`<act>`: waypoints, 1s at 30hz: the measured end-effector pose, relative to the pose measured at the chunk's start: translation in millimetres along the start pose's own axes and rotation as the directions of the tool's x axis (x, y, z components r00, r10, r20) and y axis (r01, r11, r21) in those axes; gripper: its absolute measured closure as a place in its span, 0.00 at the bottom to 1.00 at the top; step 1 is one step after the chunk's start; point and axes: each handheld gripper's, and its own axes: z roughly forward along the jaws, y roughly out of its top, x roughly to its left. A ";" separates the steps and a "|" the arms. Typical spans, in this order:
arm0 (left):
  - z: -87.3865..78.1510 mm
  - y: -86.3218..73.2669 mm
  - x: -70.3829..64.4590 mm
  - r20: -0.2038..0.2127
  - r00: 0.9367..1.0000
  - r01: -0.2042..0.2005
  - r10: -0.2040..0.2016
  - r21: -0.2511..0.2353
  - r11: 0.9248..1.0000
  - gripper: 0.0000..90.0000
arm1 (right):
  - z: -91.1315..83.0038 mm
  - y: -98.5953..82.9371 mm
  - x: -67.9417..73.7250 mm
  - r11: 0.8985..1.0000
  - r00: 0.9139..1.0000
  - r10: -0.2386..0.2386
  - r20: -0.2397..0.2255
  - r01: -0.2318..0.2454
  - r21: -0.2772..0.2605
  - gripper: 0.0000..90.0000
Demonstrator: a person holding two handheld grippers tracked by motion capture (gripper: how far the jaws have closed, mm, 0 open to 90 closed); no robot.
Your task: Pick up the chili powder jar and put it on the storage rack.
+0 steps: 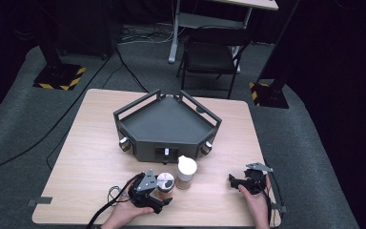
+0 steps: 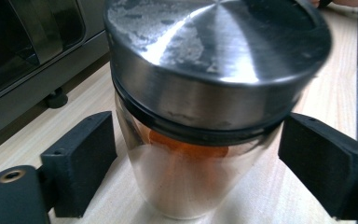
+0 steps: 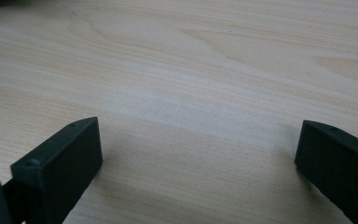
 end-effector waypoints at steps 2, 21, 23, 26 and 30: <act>2.6 0.0 -1.4 -0.012 1.000 0.002 -0.002 0.003 1.000 0.17 | 0.0 0.0 0.0 1.000 1.000 0.000 0.000 0.000 0.000 0.00; 7.4 0.6 -7.6 -0.040 0.999 -0.031 0.031 0.012 0.999 0.34 | 0.0 0.0 -0.2 1.000 1.000 -0.001 -0.002 0.001 0.000 0.00; 7.3 1.5 -7.3 -0.040 0.999 -0.032 0.033 0.014 0.999 0.34 | 0.0 0.0 -0.2 1.000 1.000 -0.002 -0.002 0.002 0.000 0.00; 5.7 2.0 -7.2 -0.043 0.998 -0.036 0.036 0.009 0.999 0.34 | 0.0 0.0 -0.2 1.000 1.000 -0.002 -0.002 0.002 0.000 0.00; 2.2 3.4 -7.0 -0.047 0.998 -0.036 0.036 -0.003 0.999 0.34 | 0.1 0.0 -0.2 1.000 1.000 -0.002 -0.002 0.002 0.000 0.00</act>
